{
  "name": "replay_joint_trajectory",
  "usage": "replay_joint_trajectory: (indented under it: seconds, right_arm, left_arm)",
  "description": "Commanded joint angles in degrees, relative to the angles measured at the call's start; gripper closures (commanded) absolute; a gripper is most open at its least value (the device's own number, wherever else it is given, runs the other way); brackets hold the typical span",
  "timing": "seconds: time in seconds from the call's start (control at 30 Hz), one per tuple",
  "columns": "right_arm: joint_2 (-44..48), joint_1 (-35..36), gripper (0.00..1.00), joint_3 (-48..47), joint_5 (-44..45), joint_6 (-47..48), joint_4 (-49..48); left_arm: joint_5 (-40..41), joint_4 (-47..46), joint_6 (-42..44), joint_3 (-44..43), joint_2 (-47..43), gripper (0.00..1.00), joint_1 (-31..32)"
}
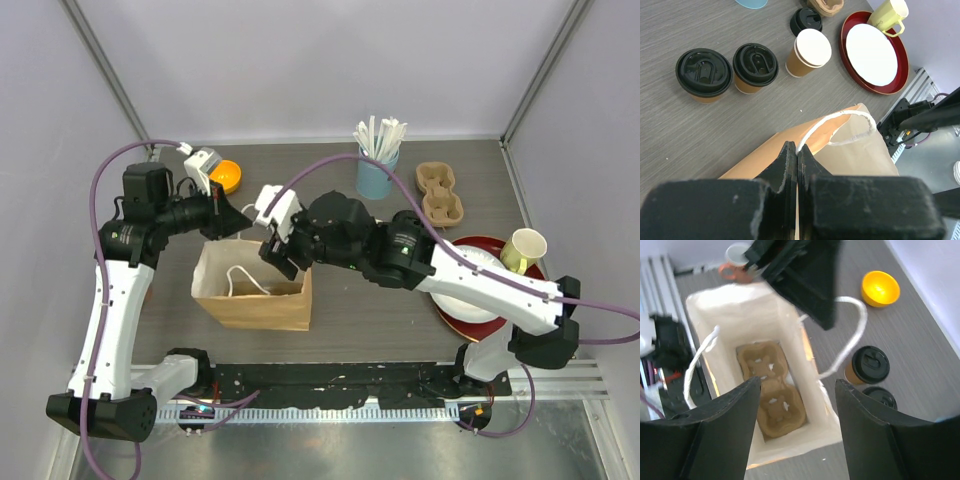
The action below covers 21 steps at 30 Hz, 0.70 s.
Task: Pack the takeout coffee
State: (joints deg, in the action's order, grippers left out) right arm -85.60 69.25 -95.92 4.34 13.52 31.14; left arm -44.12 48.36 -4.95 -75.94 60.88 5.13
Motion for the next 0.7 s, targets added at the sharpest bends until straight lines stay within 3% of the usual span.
replay_joint_trajectory:
  seconds: [0.0,0.07,0.1,0.2,0.3,0.5,0.63,0.67]
  right_arm:
    - [3.16,-0.35,0.35,-5.05,16.45,-22.27,-0.21]
    - [-0.07,-0.61,0.37,-11.02,25.49,-31.82,8.99]
    - [-2.09,-0.52,0.38,-13.83,27.37,-34.32,17.99]
    - [-10.77,-0.7,0.36,-26.57,29.24,-42.15,35.41]
    - [-16.94,-0.96,0.31,-36.51,28.62,-46.37,45.03]
    - [-18.02,-3.77,0.2,-36.09,21.87,-50.7,46.82]
    - [-18.98,-4.65,0.21,-36.79,19.48,-50.69,47.78]
    - [-19.25,-4.65,0.25,-36.8,19.65,-51.13,48.49]
  left_arm:
    - [-0.88,-2.74,-0.76,0.18,-0.68,1.0,-0.12]
    - [-0.88,-2.74,-0.68,0.27,-0.85,1.0,-0.2]
    - [-0.79,-2.74,-0.76,0.27,-1.03,1.0,-0.12]
    - [-0.71,-2.74,-0.32,0.36,-1.2,1.0,-0.12]
    - [-0.88,-2.66,-0.15,0.36,-1.47,1.0,-0.12]
    - [-1.23,-3.09,-0.15,1.06,-1.82,1.0,-0.12]
    - [-1.58,-3.1,-0.15,1.41,-2.08,1.0,-0.12]
    - [-1.41,-3.18,-0.15,1.41,-2.08,1.0,-0.12]
